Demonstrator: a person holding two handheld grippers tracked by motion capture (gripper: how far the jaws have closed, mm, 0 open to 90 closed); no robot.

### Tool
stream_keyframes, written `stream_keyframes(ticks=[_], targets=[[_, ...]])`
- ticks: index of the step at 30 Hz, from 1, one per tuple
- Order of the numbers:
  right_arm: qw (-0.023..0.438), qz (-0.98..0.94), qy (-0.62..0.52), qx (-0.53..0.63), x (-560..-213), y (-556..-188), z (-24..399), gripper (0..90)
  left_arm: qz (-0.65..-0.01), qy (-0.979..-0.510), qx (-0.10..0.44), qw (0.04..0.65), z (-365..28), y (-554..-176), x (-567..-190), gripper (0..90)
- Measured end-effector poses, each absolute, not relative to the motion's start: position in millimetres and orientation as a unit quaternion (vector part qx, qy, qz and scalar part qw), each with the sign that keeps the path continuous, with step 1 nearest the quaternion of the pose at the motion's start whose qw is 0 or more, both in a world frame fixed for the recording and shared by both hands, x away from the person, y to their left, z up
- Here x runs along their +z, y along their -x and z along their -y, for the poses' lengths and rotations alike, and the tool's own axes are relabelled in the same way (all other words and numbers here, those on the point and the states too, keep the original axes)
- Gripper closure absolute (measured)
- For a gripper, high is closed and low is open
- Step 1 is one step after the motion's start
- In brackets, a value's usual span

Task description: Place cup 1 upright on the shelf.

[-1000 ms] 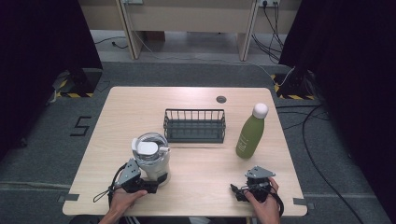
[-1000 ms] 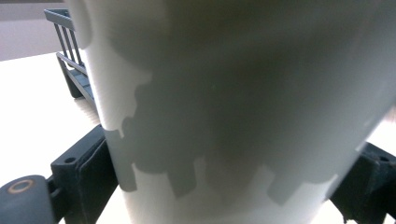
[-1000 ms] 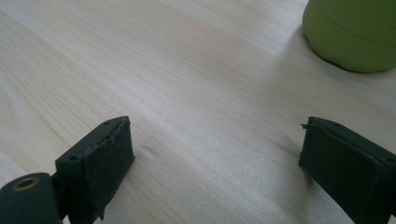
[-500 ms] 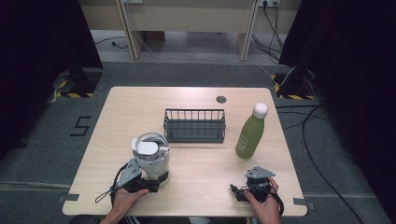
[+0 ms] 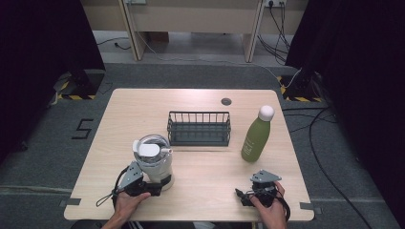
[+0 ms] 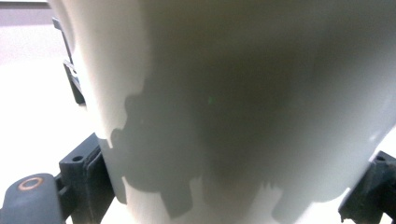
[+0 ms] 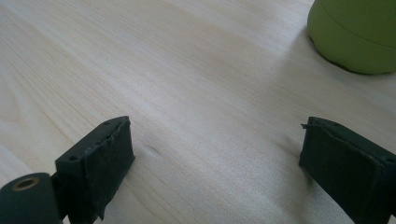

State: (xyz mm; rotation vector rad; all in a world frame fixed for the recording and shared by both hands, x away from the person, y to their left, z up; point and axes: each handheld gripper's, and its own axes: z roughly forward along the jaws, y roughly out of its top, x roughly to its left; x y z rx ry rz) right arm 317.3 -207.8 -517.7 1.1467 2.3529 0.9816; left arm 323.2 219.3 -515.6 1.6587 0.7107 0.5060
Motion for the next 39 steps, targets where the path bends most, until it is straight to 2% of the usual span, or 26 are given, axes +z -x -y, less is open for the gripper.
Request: stream_keyframes(ticks=[12, 34, 39], targets=[[0.172, -0.829, -0.404, 0.346, -518, -317, 208, 9.7, -0.294, -0.708, 0.223, 0.602, -218, -319, -503, 10.8], [0.172, -0.83, -0.403, 0.346, -518, -318, 208, 9.4, -0.31, -0.695, 0.228, 0.607, -225, -341, -464, 10.7], [0.172, -0.83, -0.402, 0.346, -518, -318, 208, 9.3, -0.284, -0.697, 0.246, 0.61, -225, -352, -453, 10.7]])
